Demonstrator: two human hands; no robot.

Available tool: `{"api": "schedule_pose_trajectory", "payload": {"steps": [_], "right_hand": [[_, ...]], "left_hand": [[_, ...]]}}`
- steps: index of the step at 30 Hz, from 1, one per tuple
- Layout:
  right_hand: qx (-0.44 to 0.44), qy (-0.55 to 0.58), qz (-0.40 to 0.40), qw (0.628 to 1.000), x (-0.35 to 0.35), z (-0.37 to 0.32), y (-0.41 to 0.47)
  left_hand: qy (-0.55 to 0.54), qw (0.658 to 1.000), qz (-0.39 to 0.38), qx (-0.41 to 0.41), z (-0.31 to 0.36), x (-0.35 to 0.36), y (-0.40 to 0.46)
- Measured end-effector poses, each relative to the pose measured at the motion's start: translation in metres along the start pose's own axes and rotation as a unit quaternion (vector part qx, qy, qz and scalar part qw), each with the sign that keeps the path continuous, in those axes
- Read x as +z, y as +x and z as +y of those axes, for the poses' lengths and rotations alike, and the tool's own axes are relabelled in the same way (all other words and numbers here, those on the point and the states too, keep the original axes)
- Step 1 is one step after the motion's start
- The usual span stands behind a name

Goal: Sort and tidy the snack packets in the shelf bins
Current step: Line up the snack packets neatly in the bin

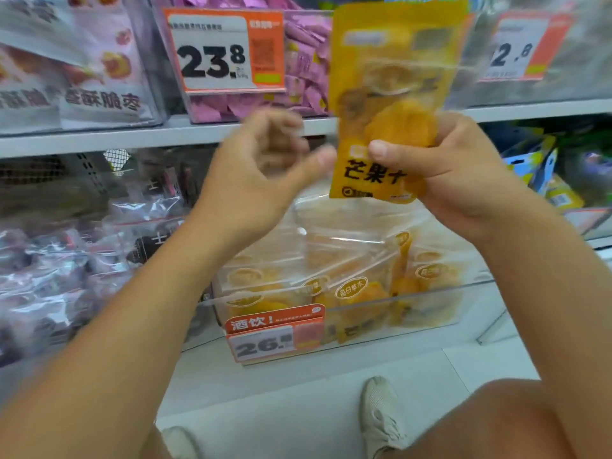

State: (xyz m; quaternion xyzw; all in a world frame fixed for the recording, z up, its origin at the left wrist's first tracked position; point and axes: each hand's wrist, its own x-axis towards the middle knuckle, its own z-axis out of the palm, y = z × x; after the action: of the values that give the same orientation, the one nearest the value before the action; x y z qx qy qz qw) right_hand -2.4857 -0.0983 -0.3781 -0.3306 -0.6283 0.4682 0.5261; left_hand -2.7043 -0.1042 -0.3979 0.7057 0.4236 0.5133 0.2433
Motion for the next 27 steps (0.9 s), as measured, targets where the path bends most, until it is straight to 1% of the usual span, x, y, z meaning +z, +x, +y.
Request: {"api": "schedule_pose_trajectory", "payload": {"steps": [1, 2, 3, 4, 5, 8, 11, 13, 16, 18, 19, 21, 23, 25, 27], "right_hand": [[0.007, 0.028, 0.012, 0.999, -0.007, 0.001, -0.001], [0.014, 0.045, 0.022, 0.999, -0.014, 0.001, -0.003], [0.018, 0.050, 0.031, 0.998, -0.020, 0.001, -0.006], [0.021, 0.051, 0.038, 0.998, -0.024, 0.002, -0.008], [0.019, 0.056, 0.042, 0.997, -0.028, 0.003, -0.010], [0.008, 0.105, 0.027, 0.994, -0.041, 0.002, -0.015], [0.009, 0.122, -0.020, 0.992, -0.048, -0.004, -0.022], [0.017, 0.102, -0.062, 0.993, -0.043, -0.003, -0.027], [0.020, 0.039, -0.126, 0.991, -0.020, -0.001, -0.034], [0.019, -0.006, -0.153, 0.988, -0.008, 0.001, -0.040], [0.021, -0.029, -0.153, 0.988, -0.004, 0.002, -0.042], [0.032, -0.088, -0.127, 0.987, 0.000, 0.009, -0.048], [0.037, -0.133, -0.108, 0.985, 0.002, 0.017, -0.053], [0.032, -0.157, -0.085, 0.983, 0.001, 0.023, -0.056], [0.022, -0.184, -0.060, 0.981, -0.003, 0.024, -0.057]], "left_hand": [[0.099, 0.992, -0.072, -0.005, -0.008, 0.000, -0.003], [0.198, 0.971, -0.136, 0.008, -0.013, 0.000, -0.007], [0.265, 0.948, -0.172, 0.028, -0.017, 0.002, -0.010], [0.293, 0.937, -0.188, 0.038, -0.018, 0.003, -0.012], [0.303, 0.933, -0.191, 0.034, -0.019, 0.005, -0.012], [0.323, 0.927, -0.190, 0.012, -0.016, 0.010, -0.010], [0.303, 0.938, -0.169, 0.000, -0.015, 0.015, -0.008], [0.290, 0.945, -0.149, -0.019, -0.010, 0.019, -0.008], [0.304, 0.944, -0.127, -0.017, -0.003, 0.027, -0.006], [0.323, 0.941, -0.096, -0.020, -0.006, 0.032, -0.005], [0.335, 0.938, -0.086, -0.012, -0.007, 0.033, -0.004], [0.329, 0.941, -0.076, -0.026, -0.015, 0.035, 0.001], [0.282, 0.955, -0.082, -0.041, -0.011, 0.034, -0.002], [0.247, 0.962, -0.119, 0.004, -0.007, 0.030, -0.005], [0.230, 0.957, -0.169, 0.044, -0.004, 0.021, -0.012]]}}
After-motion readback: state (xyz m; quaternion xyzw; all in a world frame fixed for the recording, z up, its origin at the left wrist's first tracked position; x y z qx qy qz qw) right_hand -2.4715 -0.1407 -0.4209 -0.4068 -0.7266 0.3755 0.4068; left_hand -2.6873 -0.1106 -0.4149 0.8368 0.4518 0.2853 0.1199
